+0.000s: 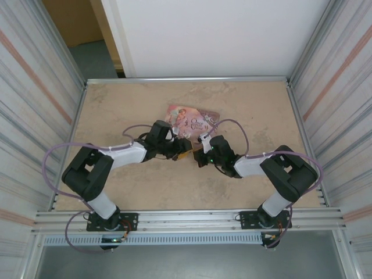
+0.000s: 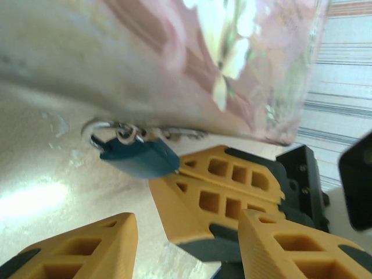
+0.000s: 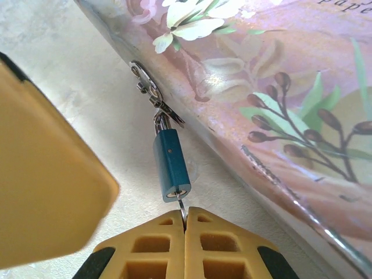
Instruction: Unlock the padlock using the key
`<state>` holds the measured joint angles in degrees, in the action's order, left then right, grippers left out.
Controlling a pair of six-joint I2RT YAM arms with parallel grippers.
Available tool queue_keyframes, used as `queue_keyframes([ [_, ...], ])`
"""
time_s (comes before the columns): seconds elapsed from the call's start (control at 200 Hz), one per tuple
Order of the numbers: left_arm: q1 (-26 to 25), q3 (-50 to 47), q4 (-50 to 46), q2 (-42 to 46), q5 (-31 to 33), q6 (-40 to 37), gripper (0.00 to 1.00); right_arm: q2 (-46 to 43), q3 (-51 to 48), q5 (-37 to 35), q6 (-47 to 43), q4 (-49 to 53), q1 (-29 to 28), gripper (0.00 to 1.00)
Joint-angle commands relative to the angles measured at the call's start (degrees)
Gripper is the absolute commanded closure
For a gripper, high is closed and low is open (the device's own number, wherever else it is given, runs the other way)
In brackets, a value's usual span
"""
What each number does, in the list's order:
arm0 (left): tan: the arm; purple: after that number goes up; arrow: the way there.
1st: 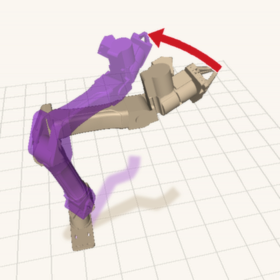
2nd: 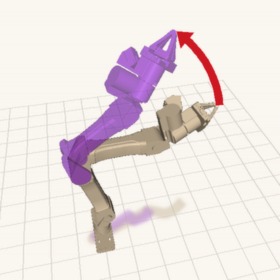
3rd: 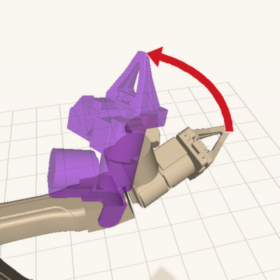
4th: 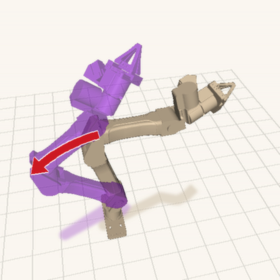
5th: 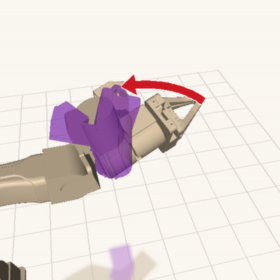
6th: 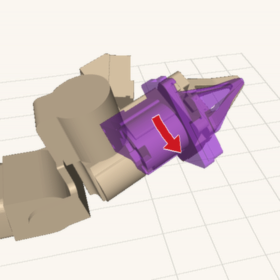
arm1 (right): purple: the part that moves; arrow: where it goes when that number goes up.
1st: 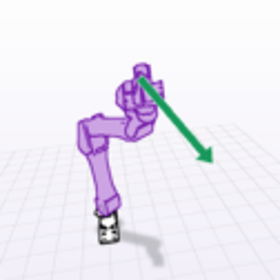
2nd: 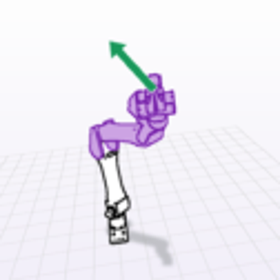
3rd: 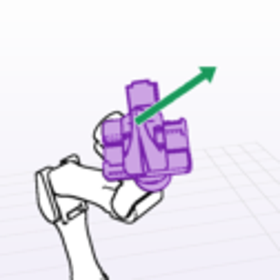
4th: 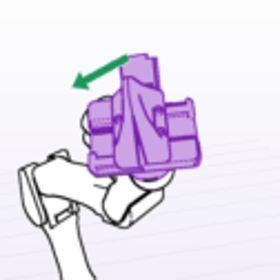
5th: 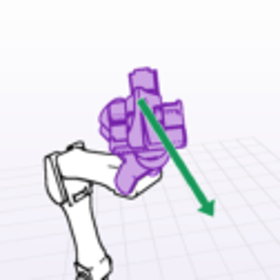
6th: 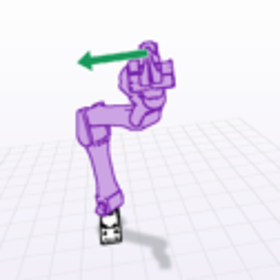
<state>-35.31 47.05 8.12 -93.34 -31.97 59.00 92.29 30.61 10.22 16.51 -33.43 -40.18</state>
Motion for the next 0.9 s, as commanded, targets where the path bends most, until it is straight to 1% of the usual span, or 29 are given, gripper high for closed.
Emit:
queue_keyframes([
  [0.0, 1.41, -1.16, -1.76, 4.51, -1.48, -0.06, 0.5, 0.16, 1.51, 1.52, 1.55, -1.76, 0.41, 1.0],
  [0.11, 2.88, -2.66, -3.67, 9.07, -0.88, -1.03, 0.48, 0.1, 3.0, 3.39, 1.89, 0.84, 0.63, 1.0],
  [0.245, 5.47, -6.62, -5.27, 16.02, 1.35, -1.51, 0.47, 0.28, 5.41, 5.09, 3.52, 5.6, 0.72, 1.0],
  [0.336, 7.68, -9.78, -5.33, 20.68, 2.7, -0.85, 0.47, 0.7, 7.47, 6.16, 5.59, 9.67, 1.05, 1.0],
  [0.431, 9.21, -12.83, -5.35, 25.27, 4.56, 0.18, 0.46, 0.63, 8.68, 7.58, 7.33, 11.79, 1.49, 1.0],
  [0.556, 9.97, -15.17, -6.32, 29.63, 6.97, 0.75, 0.45, 0.17, 10.4, 8.51, 9.34, 15.43, 1.48, 1.0],
  [0.686, 10.35, -17.08, -6.37, 32.08, 8.55, 2.11, 0.44, 0.09, 11.04, 9.28, 12.67, 17.07, 1.51, 1.0],
  [0.892, 10.51, -22.31, -3.79, 36.28, 12.15, 9.0, 0.44, -0.33, 11.66, 9.76, 19.31, 18.96, 1.45, 1.0],
])
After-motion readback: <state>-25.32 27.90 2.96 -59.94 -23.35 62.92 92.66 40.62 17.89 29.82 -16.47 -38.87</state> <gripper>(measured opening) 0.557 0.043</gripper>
